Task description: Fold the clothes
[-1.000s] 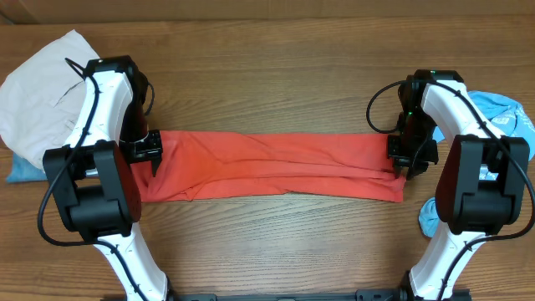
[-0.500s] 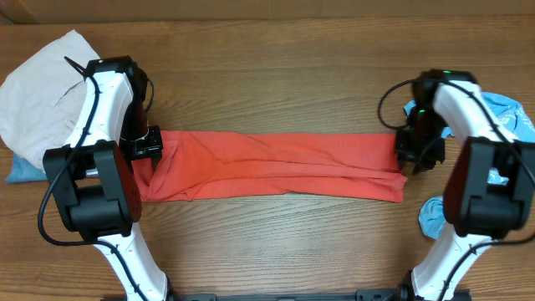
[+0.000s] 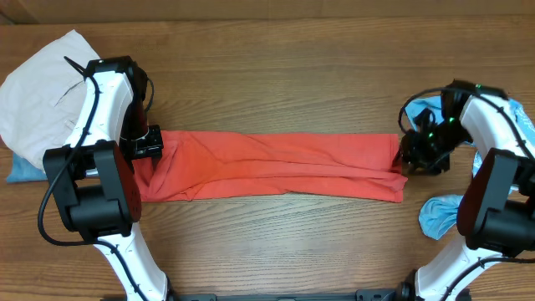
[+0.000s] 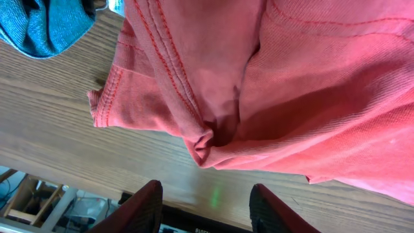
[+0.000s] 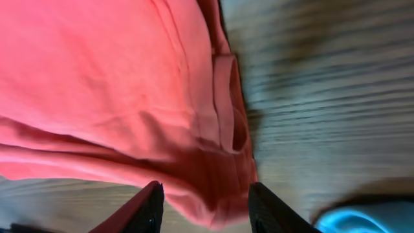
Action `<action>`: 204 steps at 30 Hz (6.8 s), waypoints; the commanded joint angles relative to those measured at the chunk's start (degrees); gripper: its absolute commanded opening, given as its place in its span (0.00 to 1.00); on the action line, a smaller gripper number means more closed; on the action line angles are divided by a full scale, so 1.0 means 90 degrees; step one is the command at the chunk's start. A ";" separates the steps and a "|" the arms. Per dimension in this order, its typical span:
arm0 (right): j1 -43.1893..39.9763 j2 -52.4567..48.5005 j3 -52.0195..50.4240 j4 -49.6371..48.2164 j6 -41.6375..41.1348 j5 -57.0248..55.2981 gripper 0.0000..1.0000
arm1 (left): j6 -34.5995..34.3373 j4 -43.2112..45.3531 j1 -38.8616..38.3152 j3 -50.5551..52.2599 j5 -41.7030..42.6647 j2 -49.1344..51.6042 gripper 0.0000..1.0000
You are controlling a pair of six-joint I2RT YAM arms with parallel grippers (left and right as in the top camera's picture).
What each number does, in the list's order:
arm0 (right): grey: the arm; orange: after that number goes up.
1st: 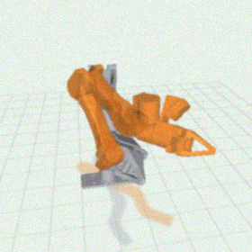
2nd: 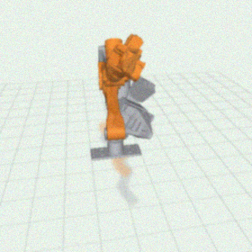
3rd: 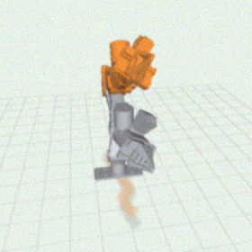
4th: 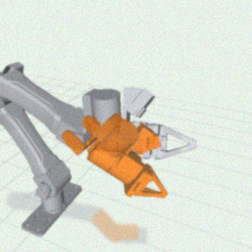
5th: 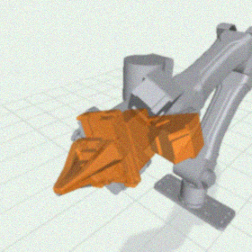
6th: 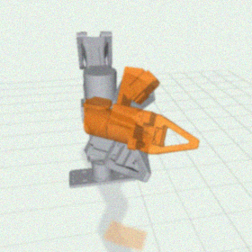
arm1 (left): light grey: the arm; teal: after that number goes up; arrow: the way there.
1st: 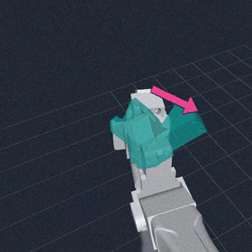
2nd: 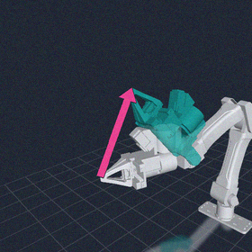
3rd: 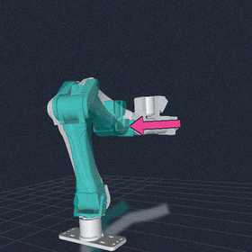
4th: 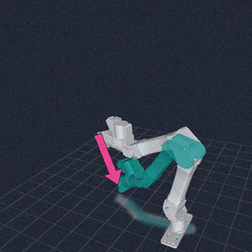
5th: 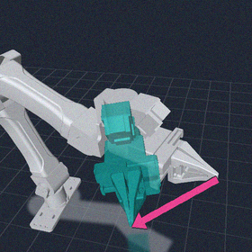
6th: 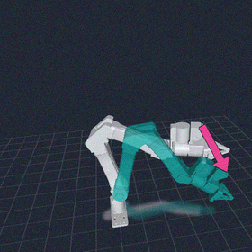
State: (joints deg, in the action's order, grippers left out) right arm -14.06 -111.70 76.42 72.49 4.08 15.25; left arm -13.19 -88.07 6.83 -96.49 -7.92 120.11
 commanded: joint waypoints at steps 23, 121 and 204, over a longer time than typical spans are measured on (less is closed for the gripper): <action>-0.0075 0.0163 -0.1005 -0.1904 -0.0729 0.0658 0.04 | -0.0053 0.0002 0.0024 -0.0214 0.0206 -0.0219 0.29; 0.4005 0.0806 0.1418 -0.1401 -0.1423 -0.2144 0.50 | 0.0697 0.0299 -0.0126 -0.0454 0.2152 -0.0311 0.59; 0.2577 0.1022 0.1423 -0.0561 -0.1430 -0.2115 0.53 | 0.1256 0.0117 -0.2509 -0.2074 0.2310 -0.0253 0.16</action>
State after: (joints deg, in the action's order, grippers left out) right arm 9.26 -103.81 87.88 67.53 -8.60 -3.40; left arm -1.32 -87.42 -14.00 -114.69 15.88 117.32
